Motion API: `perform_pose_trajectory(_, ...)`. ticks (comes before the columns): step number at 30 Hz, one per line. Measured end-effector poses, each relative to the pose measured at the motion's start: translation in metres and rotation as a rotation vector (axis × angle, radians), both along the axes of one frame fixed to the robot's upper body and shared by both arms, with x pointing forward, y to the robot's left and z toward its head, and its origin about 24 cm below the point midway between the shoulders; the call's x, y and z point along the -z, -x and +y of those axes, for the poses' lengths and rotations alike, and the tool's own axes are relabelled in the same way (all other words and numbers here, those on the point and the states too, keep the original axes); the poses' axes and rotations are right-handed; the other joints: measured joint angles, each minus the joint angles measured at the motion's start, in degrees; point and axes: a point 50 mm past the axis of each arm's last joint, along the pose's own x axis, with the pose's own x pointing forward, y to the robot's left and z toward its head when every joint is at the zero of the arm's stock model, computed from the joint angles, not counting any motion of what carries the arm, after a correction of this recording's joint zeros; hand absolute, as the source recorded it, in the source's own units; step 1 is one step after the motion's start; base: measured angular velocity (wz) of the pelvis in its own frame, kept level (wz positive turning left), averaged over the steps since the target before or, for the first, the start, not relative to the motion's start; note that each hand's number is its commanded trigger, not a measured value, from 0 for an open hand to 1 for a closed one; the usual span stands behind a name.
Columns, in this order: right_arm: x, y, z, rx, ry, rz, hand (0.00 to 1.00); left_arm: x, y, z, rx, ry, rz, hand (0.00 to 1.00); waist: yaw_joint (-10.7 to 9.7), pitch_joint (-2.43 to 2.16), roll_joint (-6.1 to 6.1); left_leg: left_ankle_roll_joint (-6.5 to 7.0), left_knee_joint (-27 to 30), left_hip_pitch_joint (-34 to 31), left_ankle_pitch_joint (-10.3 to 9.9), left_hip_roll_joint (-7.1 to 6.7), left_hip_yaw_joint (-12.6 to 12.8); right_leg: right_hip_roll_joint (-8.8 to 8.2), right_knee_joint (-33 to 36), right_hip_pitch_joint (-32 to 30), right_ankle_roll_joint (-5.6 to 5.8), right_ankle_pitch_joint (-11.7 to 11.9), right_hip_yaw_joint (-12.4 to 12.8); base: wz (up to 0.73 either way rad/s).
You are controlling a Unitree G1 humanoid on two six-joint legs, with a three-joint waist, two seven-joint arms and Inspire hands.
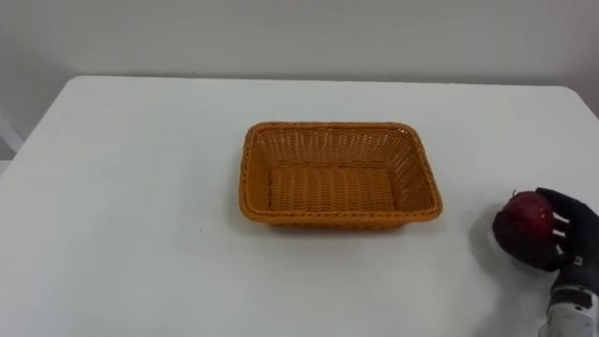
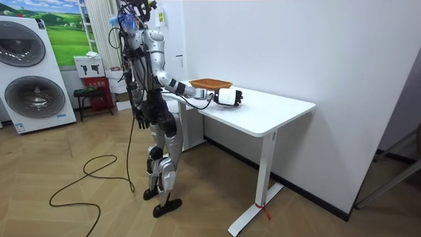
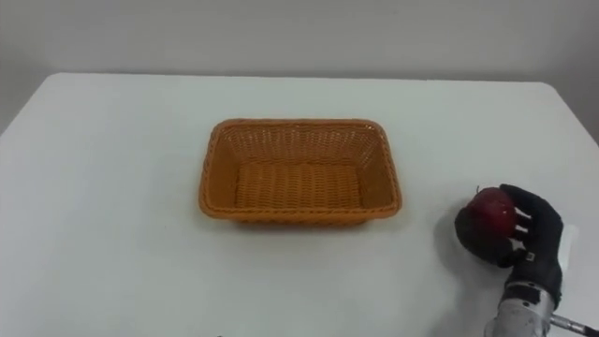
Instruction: Pick and place apple
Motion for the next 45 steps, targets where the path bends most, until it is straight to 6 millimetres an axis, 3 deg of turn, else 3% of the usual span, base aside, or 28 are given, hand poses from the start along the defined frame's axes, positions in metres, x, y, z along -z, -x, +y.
perform_pose_trajectory(4, -0.016, -0.009, 0.005, -0.029, 0.011, -0.077, 1.00, 0.000, 0.001, 0.000, -0.008, -0.001, -0.003, 0.00, 0.4, -0.12, 0.22, 0.00, 0.2, -0.5, 0.0, -0.03, 0.0, 0.03, 0.0, -0.5, 0.00, 0.0, 0.0, 0.00)
perform_pose_trajectory(9, -0.036, -0.018, 0.011, -0.063, 0.019, -0.171, 1.00, -0.001, 0.002, 0.000, -0.011, 0.005, -0.008, 0.00, 1.3, -0.17, -0.70, -0.03, 0.4, -0.4, 0.1, -0.30, -0.3, 0.00, -0.1, -0.3, -0.01, 0.0, -0.4, 0.03)
perform_pose_trajectory(12, -0.057, -0.025, 0.019, -0.100, 0.029, -0.269, 1.00, 0.000, 0.001, -0.001, -0.006, 0.013, -0.018, 0.00, 1.3, -0.02, -1.23, -0.01, 0.3, -0.6, 0.1, -0.29, -1.0, -0.10, -0.2, -0.3, 0.00, 0.0, -0.7, 0.06)
perform_pose_trajectory(15, -0.068, -0.027, 0.024, -0.124, 0.031, -0.319, 1.00, 0.001, 0.003, -0.003, 0.002, 0.019, -0.006, 0.00, 1.4, 0.41, -1.77, 0.00, 0.3, -0.8, 0.1, -0.26, -0.9, -0.10, -0.2, -0.5, 0.00, 0.0, -0.7, 0.01)
perform_pose_trajectory(21, -0.092, -0.032, 0.042, -0.205, 0.043, -0.422, 1.00, 0.002, 0.001, -0.004, 0.001, 0.024, 0.009, 0.00, 1.3, 0.43, -1.24, 0.01, 0.8, -1.7, 0.1, -0.27, -1.2, -0.10, -0.2, -1.0, 0.10, 0.1, -0.9, 0.04)
perform_pose_trajectory(23, -0.099, -0.034, 0.049, -0.248, 0.058, -0.446, 1.00, 0.002, 0.002, -0.004, 0.000, 0.024, 0.012, 0.00, 1.3, 0.14, -0.75, 0.01, 0.7, -1.6, 0.1, -0.27, -1.4, -0.09, -0.2, -1.0, 0.10, 0.1, -0.8, 0.00)
perform_pose_trajectory(27, -0.100, -0.036, 0.062, -0.334, 0.048, -0.443, 1.00, 0.003, 0.002, -0.005, 0.008, 0.025, 0.018, 0.00, 1.4, -0.14, -0.08, 0.00, 0.8, -1.5, 0.2, -0.33, -1.4, -0.05, -0.1, -0.8, 0.10, 0.1, -0.8, 0.00)
perform_pose_trajectory(35, -0.094, -0.038, 0.088, -0.499, 0.040, -0.388, 1.00, 0.005, 0.003, -0.015, 0.094, 0.055, 0.047, 0.00, 1.6, -0.01, -0.22, 0.02, 1.0, -1.6, 0.2, -0.28, -1.1, -0.15, 0.0, -0.9, 0.09, 0.1, -0.8, 0.00)
perform_pose_trajectory(36, -0.093, -0.038, 0.092, -0.516, 0.040, -0.385, 0.91, 0.006, 0.000, -0.015, 0.098, 0.055, 0.044, 0.00, 2.1, 0.01, -0.24, 0.05, 0.9, -1.6, 0.2, -0.28, -1.1, -0.18, 0.0, -1.0, 0.09, 0.1, -0.8, -0.04)
perform_pose_trajectory(37, -0.093, -0.038, 0.093, -0.524, 0.039, -0.383, 0.54, 0.006, -0.003, -0.015, 0.101, 0.055, 0.041, 0.00, 2.4, 0.04, -0.27, 0.06, 0.9, -1.6, 0.2, -0.26, -1.2, -0.16, 0.0, -1.0, 0.09, 0.1, -0.7, 0.00)
perform_pose_trajectory(39, -0.091, -0.038, 0.100, -0.560, 0.026, -0.372, 0.00, 0.006, -0.006, -0.016, 0.111, 0.056, 0.039, 0.00, 3.1, 0.21, -0.29, 0.06, 0.4, -1.6, 0.2, -0.24, -1.3, -0.13, -0.1, -1.0, 0.09, 0.1, -0.8, 0.00)
perform_pose_trajectory(45, -0.084, -0.036, 0.123, -0.732, 0.046, -0.313, 0.00, 0.007, -0.020, -0.020, 0.148, 0.083, 0.005, 0.00, 4.4, 0.44, -0.21, 0.09, 0.4, -1.7, 0.3, -0.31, -1.6, -0.16, -0.3, -1.1, 0.15, 0.2, -0.9, 0.01)
